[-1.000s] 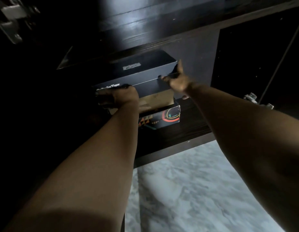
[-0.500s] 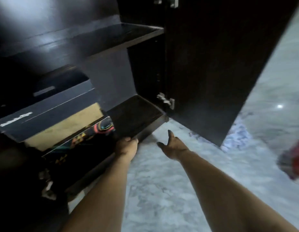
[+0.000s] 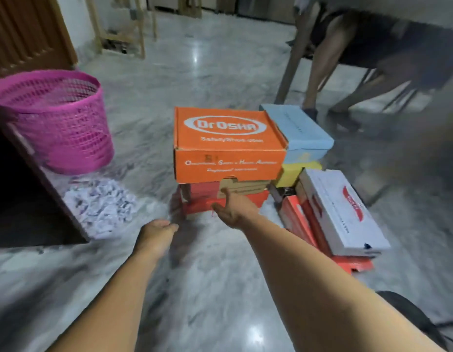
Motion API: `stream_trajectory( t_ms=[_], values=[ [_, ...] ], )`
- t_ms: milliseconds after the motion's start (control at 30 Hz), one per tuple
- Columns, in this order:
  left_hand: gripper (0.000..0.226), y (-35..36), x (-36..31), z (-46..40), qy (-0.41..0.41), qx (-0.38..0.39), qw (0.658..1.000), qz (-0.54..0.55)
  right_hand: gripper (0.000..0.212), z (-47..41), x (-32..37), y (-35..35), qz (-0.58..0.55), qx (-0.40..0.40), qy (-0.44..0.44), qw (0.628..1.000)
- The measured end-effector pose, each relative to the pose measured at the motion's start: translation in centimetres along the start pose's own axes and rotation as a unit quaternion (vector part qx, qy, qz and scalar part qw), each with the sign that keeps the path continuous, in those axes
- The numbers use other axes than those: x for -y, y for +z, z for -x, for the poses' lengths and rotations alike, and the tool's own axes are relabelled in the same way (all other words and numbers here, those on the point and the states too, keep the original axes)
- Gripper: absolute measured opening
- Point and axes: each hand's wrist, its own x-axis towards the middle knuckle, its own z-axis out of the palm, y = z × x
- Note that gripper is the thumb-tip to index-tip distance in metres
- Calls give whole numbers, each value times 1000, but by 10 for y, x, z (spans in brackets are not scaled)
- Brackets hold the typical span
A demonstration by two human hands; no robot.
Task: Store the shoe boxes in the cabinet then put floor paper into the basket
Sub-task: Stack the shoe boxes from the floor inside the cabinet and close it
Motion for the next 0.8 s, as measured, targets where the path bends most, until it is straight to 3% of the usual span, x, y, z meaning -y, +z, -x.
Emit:
stream_trajectory(
  t_ms=[133,267,433,600,733,800],
  values=[
    [13,100,-44,6,55,96,993,-35,50,13,-91,-66,-19,-114,84,990],
    [6,191,-77,22,91,177,977,-80,53,34,-173,-107,-44,-180,213,959],
    [27,283,-90,47,109,260,950,-136,75,66,-262,-113,-62,-141,386,909],
    [39,336,-82,76,26,401,913,-72,115,89,-314,-95,-131,-89,445,882],
    [45,349,-60,78,-2,413,910,-12,92,106,-314,-88,-155,-92,435,882],
    [45,342,-51,75,-15,385,922,40,94,115,-312,-81,-191,-90,428,879]
  ],
)
